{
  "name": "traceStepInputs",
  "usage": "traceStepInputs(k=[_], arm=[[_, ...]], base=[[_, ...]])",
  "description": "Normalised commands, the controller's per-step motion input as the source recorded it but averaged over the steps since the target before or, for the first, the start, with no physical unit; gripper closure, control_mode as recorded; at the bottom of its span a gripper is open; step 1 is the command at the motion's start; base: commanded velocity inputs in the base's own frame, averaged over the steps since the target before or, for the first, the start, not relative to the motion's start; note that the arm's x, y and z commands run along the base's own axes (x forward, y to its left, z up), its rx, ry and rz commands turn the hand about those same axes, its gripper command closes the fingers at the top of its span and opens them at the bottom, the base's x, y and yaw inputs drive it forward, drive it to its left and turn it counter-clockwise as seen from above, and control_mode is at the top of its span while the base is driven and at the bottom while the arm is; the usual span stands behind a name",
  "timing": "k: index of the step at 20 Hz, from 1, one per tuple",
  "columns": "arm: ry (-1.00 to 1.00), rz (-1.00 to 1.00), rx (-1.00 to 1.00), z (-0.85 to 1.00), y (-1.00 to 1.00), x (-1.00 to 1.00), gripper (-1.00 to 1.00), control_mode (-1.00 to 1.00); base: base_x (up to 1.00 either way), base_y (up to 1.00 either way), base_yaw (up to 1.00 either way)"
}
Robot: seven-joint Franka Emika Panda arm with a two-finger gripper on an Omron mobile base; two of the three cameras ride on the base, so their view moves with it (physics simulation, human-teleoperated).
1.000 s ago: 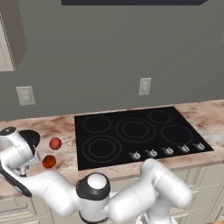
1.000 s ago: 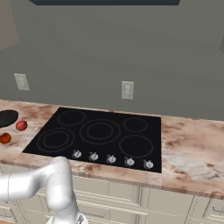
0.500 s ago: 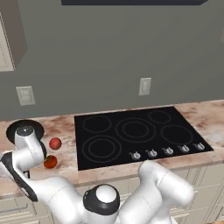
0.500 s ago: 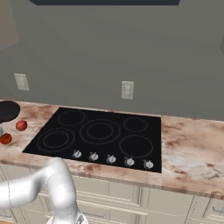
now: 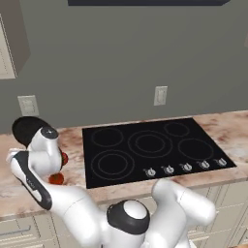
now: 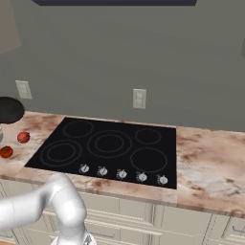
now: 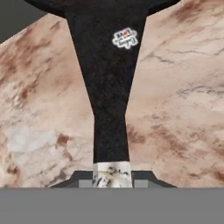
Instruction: Place the pan on the center burner on the stove. Then place the tomato and the onion in the pan and turn on the center burner.
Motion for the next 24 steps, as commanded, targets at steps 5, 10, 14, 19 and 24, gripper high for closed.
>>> traceStepInputs(k=[5, 10, 14, 19, 24], arm=[[0.20, -0.23, -0.04, 0.87, -0.01, -0.06, 1.00, -1.00], [0.16, -0.29, -0.21, 0.38, -0.29, -0.03, 1.00, -1.00], [0.09, -0.23, -0.22, 0.02, -0.57, 0.00, 1.00, -1.00], [0.04, -0.03, -0.12, 0.00, -0.93, 0.00, 1.00, -1.00], [0.00, 0.00, 0.00, -0.01, -1.00, 0.00, 1.00, -1.00]], base=[[0.00, 0.00, 0.00], [0.00, 0.00, 0.00], [0.00, 0.00, 0.00], [0.00, 0.00, 0.00], [0.00, 0.00, 0.00]])
